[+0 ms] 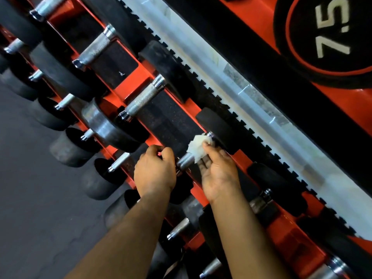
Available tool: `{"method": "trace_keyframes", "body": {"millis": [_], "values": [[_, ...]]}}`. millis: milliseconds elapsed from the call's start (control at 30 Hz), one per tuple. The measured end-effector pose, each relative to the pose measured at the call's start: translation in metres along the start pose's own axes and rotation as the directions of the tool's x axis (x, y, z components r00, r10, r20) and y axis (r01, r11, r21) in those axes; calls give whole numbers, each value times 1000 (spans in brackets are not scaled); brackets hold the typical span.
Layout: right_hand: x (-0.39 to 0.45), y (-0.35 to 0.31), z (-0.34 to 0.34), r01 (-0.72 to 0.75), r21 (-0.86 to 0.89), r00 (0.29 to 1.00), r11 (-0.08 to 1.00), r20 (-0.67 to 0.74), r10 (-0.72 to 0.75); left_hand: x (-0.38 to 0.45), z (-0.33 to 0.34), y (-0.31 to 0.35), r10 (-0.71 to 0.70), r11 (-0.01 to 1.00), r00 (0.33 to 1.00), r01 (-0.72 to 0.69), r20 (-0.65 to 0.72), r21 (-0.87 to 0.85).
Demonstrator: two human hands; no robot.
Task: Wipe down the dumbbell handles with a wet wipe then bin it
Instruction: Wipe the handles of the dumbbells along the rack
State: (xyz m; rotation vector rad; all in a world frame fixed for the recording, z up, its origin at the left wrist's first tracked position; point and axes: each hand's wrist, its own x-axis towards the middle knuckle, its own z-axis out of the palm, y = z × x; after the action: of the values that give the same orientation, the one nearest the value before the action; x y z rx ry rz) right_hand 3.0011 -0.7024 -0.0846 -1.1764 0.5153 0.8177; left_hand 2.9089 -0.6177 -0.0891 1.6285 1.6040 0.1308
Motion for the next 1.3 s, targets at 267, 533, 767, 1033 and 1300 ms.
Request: {"method": "trace_keyframes", "body": {"millis": [267,533,767,1033,1300], "values": [[27,1,31,-97,-58,995,994,27,99,0,1,-2,2,1000,1000,-1,-8,3],[21,5,19,-96,-26,992,995,-83,94,0,1,-1,-1,1000,1000,1,-12,9],[27,7,14,-103,-8,991,995,83,103,0,1,-2,-7,1000,1000,7,-23,-5],[18,3,18,-161,-44,986,986,43,162,-1,1,-1,-1,1000,1000,1,-26,-12],[19,13,1,-145,-28,989,989,12,145,0,1,-2,0,1000,1000,0,-16,-14]]}}
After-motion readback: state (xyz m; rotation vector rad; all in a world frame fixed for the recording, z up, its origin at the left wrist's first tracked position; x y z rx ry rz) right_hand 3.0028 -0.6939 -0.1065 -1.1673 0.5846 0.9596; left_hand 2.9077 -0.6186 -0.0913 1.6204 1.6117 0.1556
